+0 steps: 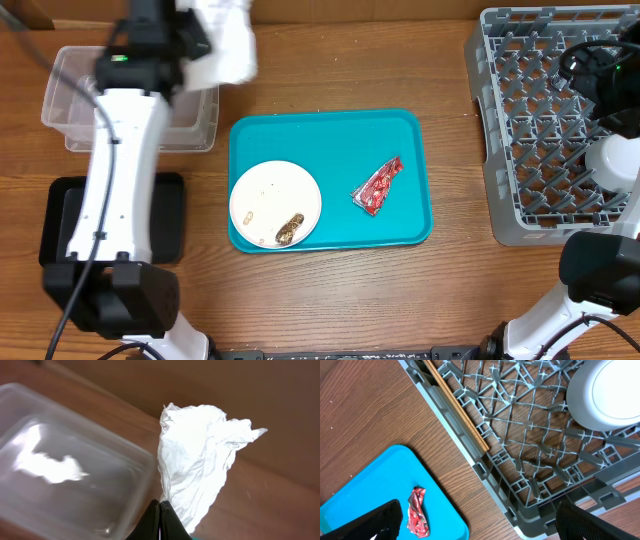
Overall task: Sort waste into correct bins and load items into the dishwasher
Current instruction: 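Carry the napkin left and drop it into the clear bin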
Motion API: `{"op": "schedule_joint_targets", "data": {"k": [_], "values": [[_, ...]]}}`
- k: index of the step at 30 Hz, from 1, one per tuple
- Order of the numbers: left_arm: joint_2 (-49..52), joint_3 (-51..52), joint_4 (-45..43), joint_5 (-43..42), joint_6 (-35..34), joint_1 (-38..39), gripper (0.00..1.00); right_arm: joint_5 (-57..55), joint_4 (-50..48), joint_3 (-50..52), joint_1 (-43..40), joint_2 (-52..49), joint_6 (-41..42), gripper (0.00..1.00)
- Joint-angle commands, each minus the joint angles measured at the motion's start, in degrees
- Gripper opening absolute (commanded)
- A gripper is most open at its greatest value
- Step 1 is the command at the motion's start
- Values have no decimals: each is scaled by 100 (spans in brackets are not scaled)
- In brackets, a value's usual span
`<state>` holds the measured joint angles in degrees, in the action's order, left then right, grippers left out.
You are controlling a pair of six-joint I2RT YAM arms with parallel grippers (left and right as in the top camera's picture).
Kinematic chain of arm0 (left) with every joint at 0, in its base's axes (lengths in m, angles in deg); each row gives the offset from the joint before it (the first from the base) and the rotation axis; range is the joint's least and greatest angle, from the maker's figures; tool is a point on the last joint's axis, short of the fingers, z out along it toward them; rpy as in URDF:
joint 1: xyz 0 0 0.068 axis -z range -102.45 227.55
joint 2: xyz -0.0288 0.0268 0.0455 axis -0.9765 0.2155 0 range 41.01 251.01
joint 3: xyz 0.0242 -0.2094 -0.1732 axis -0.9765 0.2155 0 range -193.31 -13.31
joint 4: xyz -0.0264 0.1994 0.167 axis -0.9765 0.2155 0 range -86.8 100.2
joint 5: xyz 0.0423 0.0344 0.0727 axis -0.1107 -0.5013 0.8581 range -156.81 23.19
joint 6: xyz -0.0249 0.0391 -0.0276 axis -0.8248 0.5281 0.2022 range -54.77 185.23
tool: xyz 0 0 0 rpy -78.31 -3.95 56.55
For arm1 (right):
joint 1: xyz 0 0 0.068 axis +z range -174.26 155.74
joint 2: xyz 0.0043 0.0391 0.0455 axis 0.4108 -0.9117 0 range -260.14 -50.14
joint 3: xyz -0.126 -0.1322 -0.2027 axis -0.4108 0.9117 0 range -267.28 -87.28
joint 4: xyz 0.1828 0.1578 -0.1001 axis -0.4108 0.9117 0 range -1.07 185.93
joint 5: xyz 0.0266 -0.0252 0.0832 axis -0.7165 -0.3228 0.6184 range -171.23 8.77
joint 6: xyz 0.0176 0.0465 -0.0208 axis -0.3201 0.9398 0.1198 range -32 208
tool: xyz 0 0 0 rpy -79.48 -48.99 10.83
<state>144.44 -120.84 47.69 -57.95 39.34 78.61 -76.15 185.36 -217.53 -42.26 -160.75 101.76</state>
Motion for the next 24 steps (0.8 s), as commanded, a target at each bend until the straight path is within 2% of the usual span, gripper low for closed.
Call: {"op": "schedule_joint_targets", "data": {"k": [1, 6, 14, 16, 17, 21, 24], "values": [[-153, -109, -17, 52, -1045, -638, 4, -35, -28, 13, -7, 173, 42, 100], [42, -83, 136, 59, -1191, -1132, 4, -35, -31, 13, -7, 173, 42, 100], [505, -83, 278, 74, -1401, -1360, 4, -33, -31, 13, -7, 173, 42, 100], [671, -83, 260, 55, -1397, -1360, 31, -35, -31, 13, -7, 173, 42, 100], [693, -83, 260, 52, -1397, -1360, 37, -35, -31, 13, -7, 173, 42, 100], [769, -83, 245, -157, -1182, -1357, 39, -33, -28, 13, -7, 173, 42, 100], [719, -103, 181, -848, -719, -1357, 42, -35, -28, 13, -7, 173, 42, 100]]}}
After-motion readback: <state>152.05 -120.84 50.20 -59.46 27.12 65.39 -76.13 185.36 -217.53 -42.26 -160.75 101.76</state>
